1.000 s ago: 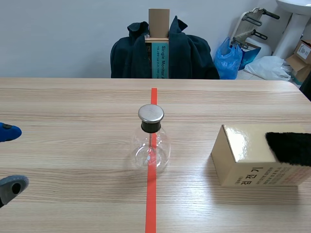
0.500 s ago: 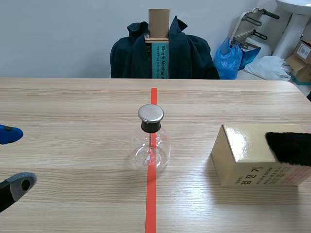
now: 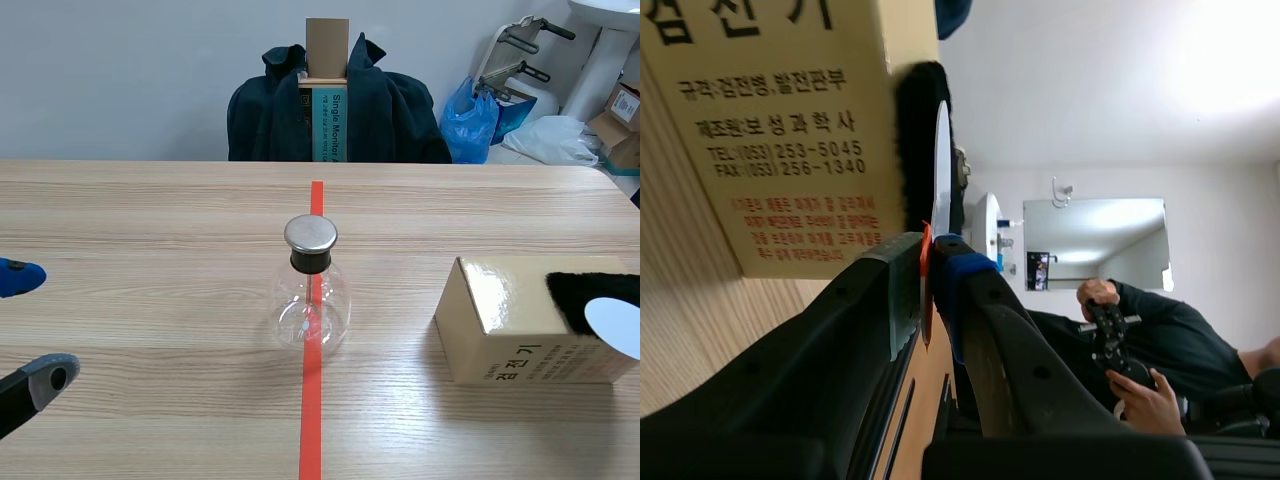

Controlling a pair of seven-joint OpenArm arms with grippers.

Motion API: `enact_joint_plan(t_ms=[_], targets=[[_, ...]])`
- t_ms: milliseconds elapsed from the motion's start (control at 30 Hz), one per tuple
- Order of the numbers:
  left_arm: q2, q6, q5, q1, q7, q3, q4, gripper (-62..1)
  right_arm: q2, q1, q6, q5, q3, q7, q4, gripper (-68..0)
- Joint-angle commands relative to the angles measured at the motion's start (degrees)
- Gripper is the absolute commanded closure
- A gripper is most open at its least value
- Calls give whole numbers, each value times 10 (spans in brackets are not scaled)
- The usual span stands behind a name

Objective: Do the electroscope experiment.
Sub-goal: 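Rub the plate on the fur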

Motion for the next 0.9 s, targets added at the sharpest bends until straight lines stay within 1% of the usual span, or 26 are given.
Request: enact_joint_plan(t_ms=[0,200,267,300,367,467,500,533,567,600,667,700,733,767,800,833,867], targets=[[0,-3,-4,-2,-10,-8,3,-623,11,6,-11,-3,0,0,10,-7],[0,-3,-4,-2,-10,-8,3,-623,11,7,-11,-46,-13,0,-1,-7],[0,-3,-4,-2,-10,-8,3,-623,11,7,-15,-46,-16,-3,-1,-7],[0,-3,-4,-2,-10,-8,3,-623,11,7,-22,-45,-16,-8,-1,-7],[0,-3,-4,-2,-10,-8,3,-623,11,9,-29,-45,-16,-39,-1,-7],[0,-3,-4,-2,-10,-8,3,-623,13,21,-28,-43,-16,-115,-1,-7],[2,-3,-4,-2,-10,-8,3,-623,14,25,-28,-43,-16,-132,-1,-7],[2,-3,-4,-2,-9,-8,3,-623,16,28,-22,-43,-16,-135,-1,-7],[2,-3,-4,-2,-9,-8,3,-623,17,28,-15,-45,-17,-121,-1,-7],[2,-3,-4,-2,-9,-8,3,-623,19,29,-11,-46,-19,-95,-1,-7],[2,-3,-4,-2,-8,-8,3,-623,23,29,-11,-46,-23,-49,-1,-7],[2,-3,-4,-2,-8,-8,3,-623,24,29,-12,-48,-22,-35,-1,-7],[2,-3,-4,-2,-8,-8,3,-623,25,29,-15,-51,-22,-32,-1,-7],[2,-3,-4,-2,-8,-8,3,-623,26,29,-21,-52,-22,-43,-1,-7],[2,-3,-4,-2,-8,-8,3,-623,27,29,-24,-52,-22,-67,-1,-7],[2,-3,-4,-2,-8,-8,3,-623,28,29,-24,-52,-22,-94,-1,-7],[2,-3,-4,-2,-8,-8,3,-623,28,29,-24,-52,-22,-110,-1,-7]])
